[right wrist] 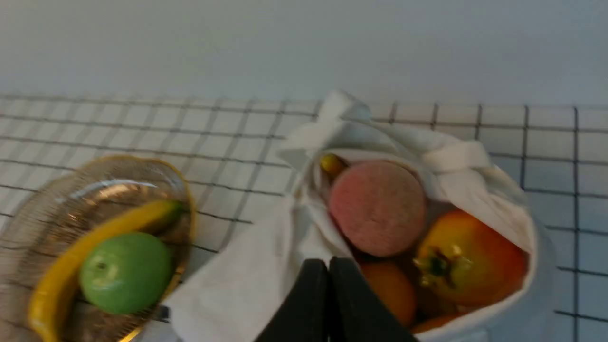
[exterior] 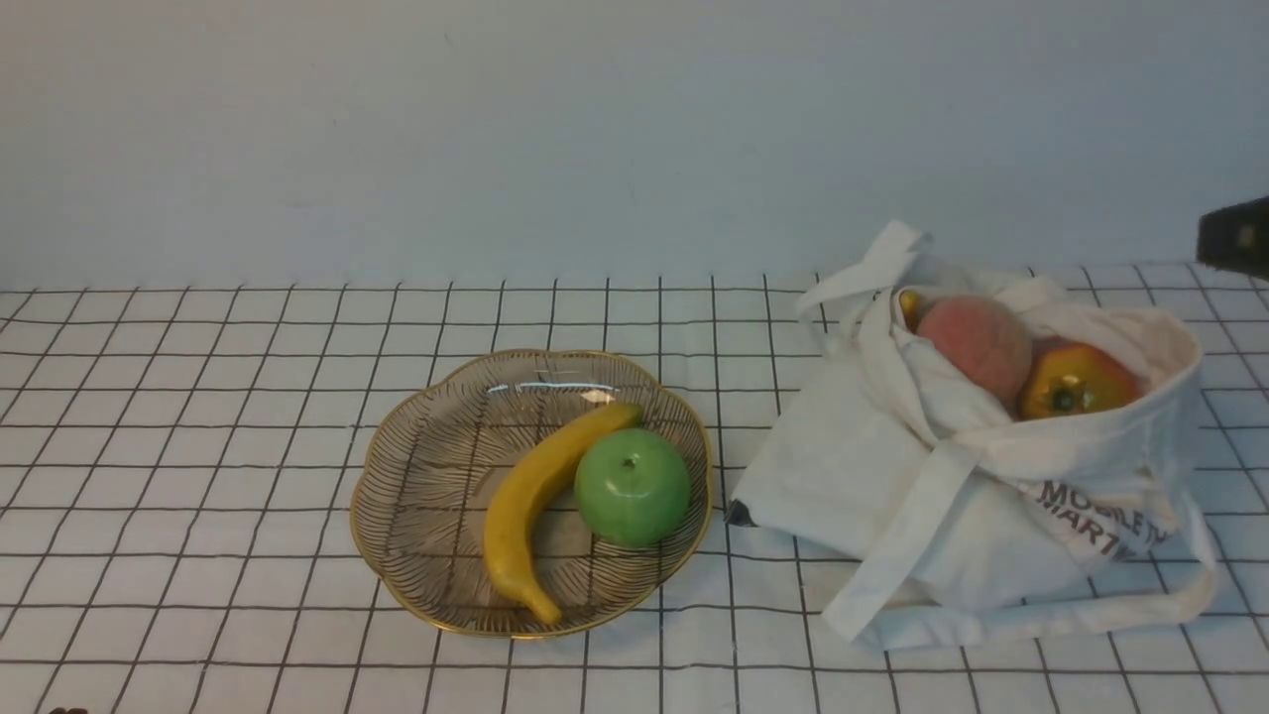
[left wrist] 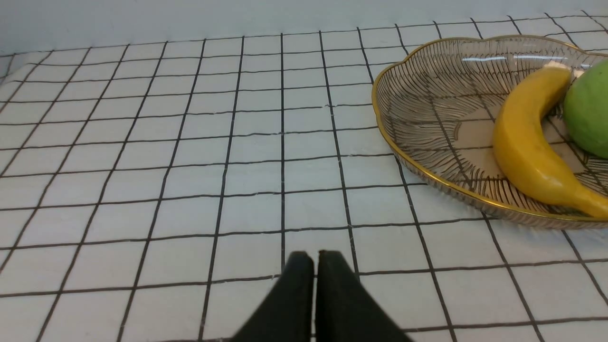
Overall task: Take the fruit out of the bag on the white checkered tablecloth and place them on the plate.
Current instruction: 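Reach into the cloth bag and grasp the peach with the right gripper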
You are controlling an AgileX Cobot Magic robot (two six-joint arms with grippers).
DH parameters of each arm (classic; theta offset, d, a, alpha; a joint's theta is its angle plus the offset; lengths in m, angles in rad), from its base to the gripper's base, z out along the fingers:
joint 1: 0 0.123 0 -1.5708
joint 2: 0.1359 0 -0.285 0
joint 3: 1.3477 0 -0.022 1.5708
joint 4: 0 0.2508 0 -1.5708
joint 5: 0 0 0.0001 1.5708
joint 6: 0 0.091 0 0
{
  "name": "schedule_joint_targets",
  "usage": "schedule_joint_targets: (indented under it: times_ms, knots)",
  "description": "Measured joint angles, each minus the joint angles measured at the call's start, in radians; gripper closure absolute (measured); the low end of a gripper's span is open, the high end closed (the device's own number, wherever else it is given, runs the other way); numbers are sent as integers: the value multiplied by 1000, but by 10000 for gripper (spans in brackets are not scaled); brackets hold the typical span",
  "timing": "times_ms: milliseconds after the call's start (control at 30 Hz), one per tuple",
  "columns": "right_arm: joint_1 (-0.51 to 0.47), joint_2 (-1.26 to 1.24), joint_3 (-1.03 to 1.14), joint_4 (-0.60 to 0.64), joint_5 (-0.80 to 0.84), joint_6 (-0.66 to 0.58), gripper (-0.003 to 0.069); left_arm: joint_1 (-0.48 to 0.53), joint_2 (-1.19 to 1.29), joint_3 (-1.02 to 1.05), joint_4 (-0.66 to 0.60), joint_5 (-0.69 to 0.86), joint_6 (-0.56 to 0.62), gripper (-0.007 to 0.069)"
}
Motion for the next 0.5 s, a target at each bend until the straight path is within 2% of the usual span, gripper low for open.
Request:
schedule_joint_targets:
  times_ms: [133, 167, 233, 300, 467, 500]
  knots:
    - [33, 205, -163, -159, 74, 124, 669, 0, 0, 0, 0, 0, 0, 632]
    - [33, 214, -170, -159, 79, 130, 669, 0, 0, 0, 0, 0, 0, 632]
    - [95, 343, -264, -255, 115, 217, 656, 0, 0, 0, 0, 0, 0, 632]
    - [119, 390, -293, -286, 122, 255, 644, 0, 0, 0, 0, 0, 0, 632]
    - [175, 524, -397, -388, 138, 355, 555, 0, 0, 0, 0, 0, 0, 632]
    - [184, 560, -424, -397, 138, 370, 492, 0, 0, 0, 0, 0, 0, 632]
